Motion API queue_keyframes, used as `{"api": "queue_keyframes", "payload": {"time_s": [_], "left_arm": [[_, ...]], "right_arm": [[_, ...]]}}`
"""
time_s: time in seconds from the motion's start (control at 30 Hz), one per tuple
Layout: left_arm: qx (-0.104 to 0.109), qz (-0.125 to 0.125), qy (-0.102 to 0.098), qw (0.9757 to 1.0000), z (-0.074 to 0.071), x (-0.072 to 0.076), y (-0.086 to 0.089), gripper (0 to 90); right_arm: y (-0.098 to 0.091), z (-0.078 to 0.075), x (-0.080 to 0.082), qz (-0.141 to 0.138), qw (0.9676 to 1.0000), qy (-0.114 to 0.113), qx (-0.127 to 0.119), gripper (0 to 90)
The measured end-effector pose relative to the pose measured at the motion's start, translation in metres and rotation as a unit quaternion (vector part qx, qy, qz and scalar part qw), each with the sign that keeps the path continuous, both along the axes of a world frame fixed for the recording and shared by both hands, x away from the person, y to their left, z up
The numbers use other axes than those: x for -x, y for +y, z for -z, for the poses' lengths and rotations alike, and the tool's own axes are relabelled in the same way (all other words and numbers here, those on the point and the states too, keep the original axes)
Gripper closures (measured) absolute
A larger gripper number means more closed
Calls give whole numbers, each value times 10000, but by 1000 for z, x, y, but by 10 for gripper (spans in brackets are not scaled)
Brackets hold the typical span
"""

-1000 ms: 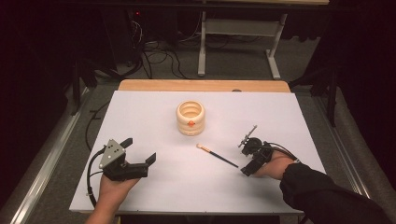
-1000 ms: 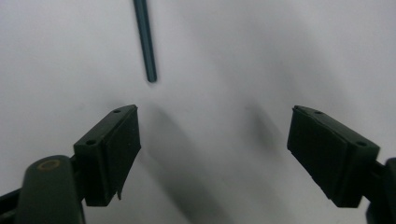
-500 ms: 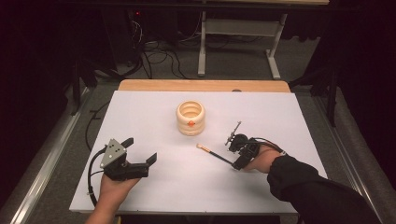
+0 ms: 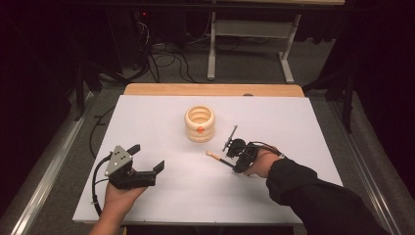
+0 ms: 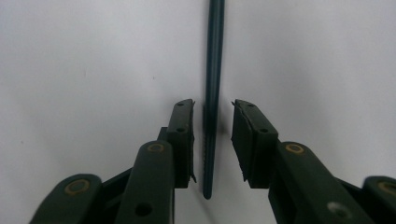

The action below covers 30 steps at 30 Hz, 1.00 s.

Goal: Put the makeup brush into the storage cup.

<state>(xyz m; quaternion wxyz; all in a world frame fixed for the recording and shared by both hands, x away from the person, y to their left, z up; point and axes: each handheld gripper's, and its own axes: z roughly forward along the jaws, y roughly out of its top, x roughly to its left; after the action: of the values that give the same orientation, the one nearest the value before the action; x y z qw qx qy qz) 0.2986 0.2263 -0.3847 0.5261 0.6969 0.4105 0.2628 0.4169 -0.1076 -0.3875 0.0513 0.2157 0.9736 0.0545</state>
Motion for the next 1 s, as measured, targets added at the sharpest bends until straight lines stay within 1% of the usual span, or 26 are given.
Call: {"api": "queue_keyframes", "payload": {"time_s": [0.13,0.17,0.43,0.53,0.6,0.63,0.83,1.0], "left_arm": [[-3,5,-4,10000,0,0,0,10],[8,7,-2,10000,0,0,0,10],[6,2,6,10000,0,-1,0,10],[8,8,0,10000,0,0,0,10],[-2,8,-5,10000,0,0,0,10],[3,4,-6,10000,0,0,0,10],[12,0,-3,10000,0,0,0,10],[3,6,-7,10000,0,0,0,10]], "right_arm": [[5,2,-2,-32,10000,11,27,763],[6,2,-3,-14,10000,30,74,772],[7,5,-7,-56,9999,93,37,824],[7,5,-8,-5,9999,147,45,826],[6,6,-9,0,9999,137,-11,834],[6,5,-9,9,9998,175,18,836],[6,6,-10,11,9998,178,15,836],[6,6,-11,40,9997,234,7,843]]}}
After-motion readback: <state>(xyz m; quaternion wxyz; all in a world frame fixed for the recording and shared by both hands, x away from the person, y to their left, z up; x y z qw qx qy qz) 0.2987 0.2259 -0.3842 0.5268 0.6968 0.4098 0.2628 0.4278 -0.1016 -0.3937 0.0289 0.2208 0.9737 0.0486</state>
